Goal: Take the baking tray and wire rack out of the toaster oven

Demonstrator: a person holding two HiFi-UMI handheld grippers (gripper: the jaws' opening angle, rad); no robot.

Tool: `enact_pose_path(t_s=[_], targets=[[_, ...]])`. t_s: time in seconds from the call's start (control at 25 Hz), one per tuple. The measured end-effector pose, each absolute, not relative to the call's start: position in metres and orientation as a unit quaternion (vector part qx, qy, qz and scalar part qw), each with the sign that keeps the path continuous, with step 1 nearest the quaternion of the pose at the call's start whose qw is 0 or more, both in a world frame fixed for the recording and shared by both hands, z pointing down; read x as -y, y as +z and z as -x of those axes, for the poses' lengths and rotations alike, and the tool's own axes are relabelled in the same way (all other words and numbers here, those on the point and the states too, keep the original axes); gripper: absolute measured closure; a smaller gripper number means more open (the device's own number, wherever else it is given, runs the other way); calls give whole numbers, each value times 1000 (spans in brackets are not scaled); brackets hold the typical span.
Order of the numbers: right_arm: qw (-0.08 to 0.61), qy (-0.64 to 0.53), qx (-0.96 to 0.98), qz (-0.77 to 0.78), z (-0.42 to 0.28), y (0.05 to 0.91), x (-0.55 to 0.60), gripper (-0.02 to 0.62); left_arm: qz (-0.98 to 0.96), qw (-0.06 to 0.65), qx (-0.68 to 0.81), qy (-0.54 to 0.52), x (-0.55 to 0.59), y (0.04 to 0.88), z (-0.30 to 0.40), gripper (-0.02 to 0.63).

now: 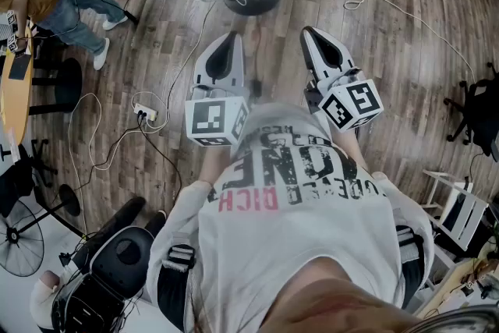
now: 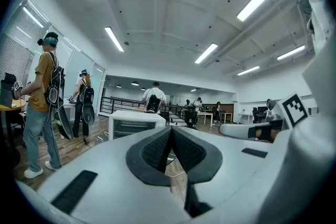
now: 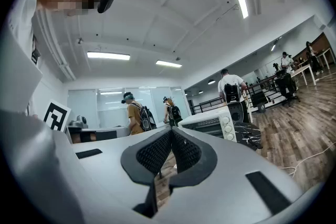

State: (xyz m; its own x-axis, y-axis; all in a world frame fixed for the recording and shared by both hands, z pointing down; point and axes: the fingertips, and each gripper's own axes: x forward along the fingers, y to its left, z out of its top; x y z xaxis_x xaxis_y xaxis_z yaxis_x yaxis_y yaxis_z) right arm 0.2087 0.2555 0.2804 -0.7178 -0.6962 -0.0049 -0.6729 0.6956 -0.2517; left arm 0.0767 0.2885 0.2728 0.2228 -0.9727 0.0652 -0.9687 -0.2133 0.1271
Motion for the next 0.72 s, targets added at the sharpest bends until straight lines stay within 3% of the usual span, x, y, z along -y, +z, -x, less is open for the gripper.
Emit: enact_pose_path(t_s=[0.72], targets=[[70,-121,-923,358,-202,283,-251,594,-800,79,595,-6,-275,289,-83,603]])
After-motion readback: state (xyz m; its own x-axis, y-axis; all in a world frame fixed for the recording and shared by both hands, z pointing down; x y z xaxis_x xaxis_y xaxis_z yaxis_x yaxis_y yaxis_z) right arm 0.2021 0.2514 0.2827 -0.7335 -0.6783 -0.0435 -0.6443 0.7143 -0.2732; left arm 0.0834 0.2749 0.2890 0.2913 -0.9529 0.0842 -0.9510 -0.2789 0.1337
